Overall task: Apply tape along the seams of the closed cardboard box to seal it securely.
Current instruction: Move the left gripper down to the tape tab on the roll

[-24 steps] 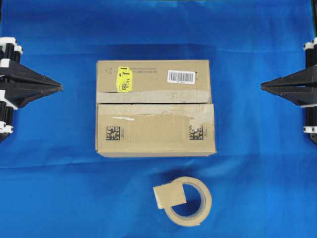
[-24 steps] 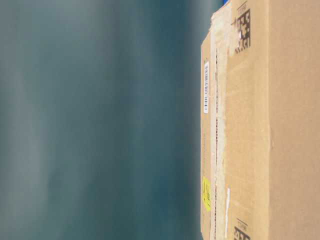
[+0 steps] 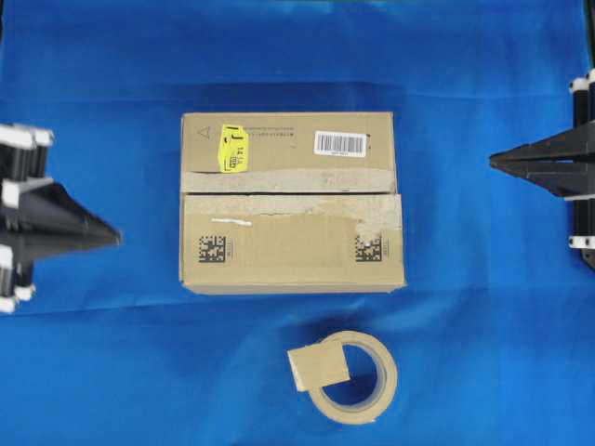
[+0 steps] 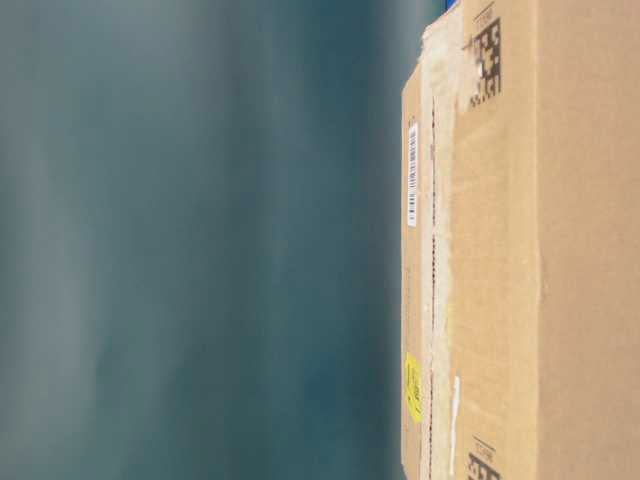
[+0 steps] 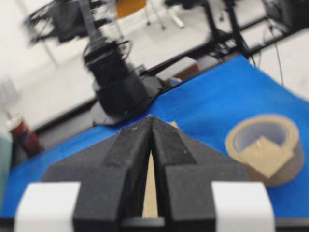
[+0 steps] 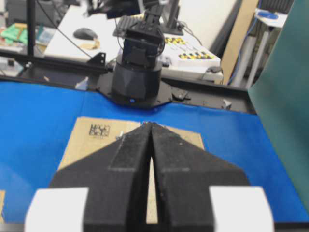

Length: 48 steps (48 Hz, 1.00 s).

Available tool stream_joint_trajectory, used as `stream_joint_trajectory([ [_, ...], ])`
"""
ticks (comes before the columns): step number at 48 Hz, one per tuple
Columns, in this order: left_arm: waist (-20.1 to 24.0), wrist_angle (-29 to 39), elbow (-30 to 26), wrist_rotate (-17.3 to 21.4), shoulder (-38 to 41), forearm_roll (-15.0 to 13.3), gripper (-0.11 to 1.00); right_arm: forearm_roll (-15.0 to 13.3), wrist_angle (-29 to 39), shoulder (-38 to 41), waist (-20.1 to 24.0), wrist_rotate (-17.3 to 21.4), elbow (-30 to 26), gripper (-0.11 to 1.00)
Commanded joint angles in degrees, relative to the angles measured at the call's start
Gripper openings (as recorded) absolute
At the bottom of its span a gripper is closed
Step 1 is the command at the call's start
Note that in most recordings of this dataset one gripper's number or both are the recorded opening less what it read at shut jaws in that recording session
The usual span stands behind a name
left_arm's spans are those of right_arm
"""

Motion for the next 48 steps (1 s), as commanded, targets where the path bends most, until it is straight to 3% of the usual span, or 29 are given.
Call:
stream_joint_trajectory([
  [1,-3.3,-1.7,-1.3,6.2,4.0,-0.4,0.00,-0.2,-1.3,0.2,0.0,-0.2,-1.8,0.00],
  [5,-5.3,-1.5,-1.7,9.8,7.0,-0.6,0.00,-0.3,-1.8,0.2,0.0,-0.3,-2.2,0.00],
  [14,-9.1,-1.4,-3.7,11.5,14.2,-0.5,0.03,-1.4,-1.8,0.1,0.0,-0.4,-2.8,0.00],
  [19,-10.9,-1.4,-5.1,13.4,19.1,-0.3,0.24,-2.7,-1.8,0.3,0.0,-0.4,-2.9,0.00],
  [25,-11.7,-1.4,-7.6,20.7,26.5,-0.2,0.58,-3.5,-2.0,0.4,0.0,-0.4,-2.9,0.00],
  [32,-11.7,-1.4,-13.0,29.5,36.2,-0.6,0.50,-3.7,-2.2,0.5,0.2,-0.4,-2.9,0.00],
  [48,-8.1,-1.3,-23.2,43.9,51.2,-0.6,0.50,-5.8,-1.6,0.6,1.1,-0.3,-2.8,0.00],
])
